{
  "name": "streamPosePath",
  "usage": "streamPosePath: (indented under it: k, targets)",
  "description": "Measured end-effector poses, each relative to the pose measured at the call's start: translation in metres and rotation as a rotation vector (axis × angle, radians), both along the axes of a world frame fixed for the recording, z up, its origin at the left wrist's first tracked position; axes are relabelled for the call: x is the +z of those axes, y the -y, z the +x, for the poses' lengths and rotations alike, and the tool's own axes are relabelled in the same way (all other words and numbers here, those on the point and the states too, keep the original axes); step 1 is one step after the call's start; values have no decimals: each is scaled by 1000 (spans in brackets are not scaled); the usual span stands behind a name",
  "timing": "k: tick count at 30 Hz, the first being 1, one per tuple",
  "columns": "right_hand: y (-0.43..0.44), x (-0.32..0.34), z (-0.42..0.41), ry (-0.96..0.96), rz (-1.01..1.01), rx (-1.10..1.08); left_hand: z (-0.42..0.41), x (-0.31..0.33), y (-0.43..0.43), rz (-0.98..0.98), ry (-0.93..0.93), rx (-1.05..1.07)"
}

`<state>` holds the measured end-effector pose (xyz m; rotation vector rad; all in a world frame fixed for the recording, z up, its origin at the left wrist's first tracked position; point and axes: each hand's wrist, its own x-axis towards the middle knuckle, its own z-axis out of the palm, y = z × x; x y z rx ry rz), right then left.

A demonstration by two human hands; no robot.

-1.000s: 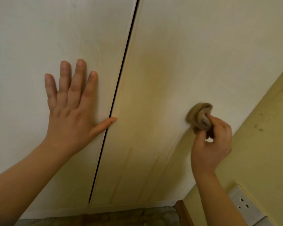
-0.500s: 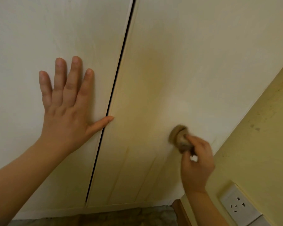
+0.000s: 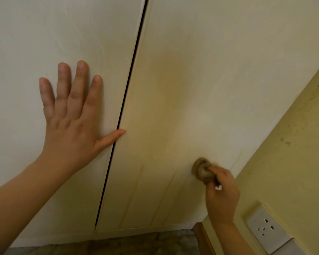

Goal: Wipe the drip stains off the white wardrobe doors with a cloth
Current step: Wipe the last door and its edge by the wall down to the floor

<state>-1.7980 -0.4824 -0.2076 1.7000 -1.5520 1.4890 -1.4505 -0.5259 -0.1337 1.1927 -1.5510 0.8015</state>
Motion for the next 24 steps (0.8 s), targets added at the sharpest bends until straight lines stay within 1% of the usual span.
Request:
streamPosePath:
  k: [1,4,6,8,10,11,14,16,18,21,24]
  targets:
    - [0,14,-4,51,-61,-29,0,0,0,1,2,1]
    - [11,61,-19,287,-258,-191,1,0,-1,14,-3,-2]
    - [22,78,-24,366,-285,-235,0,0,-2,27,-18,-12]
    - [28,73,-20,352,-249,-240,-1,1,-3,29,-23,-19]
    - [26,46,-9,273,-224,-206,-2,2,-3,24,-25,-25]
    - [22,26,-3,222,-187,-172,-2,2,-3,21,-24,-24]
    - [5,-28,9,108,12,-68,-1,1,-2,14,-16,-20]
    - [0,-28,6,95,39,-33,-1,1,-2,15,-17,-19]
    - [1,-2,-3,197,-73,-57,-1,2,-2,17,-17,-22]
    - [14,48,-27,383,-267,-211,0,0,-1,0,-13,-21]
    - [31,70,-44,503,-300,-285,-1,0,0,-11,-22,-36]
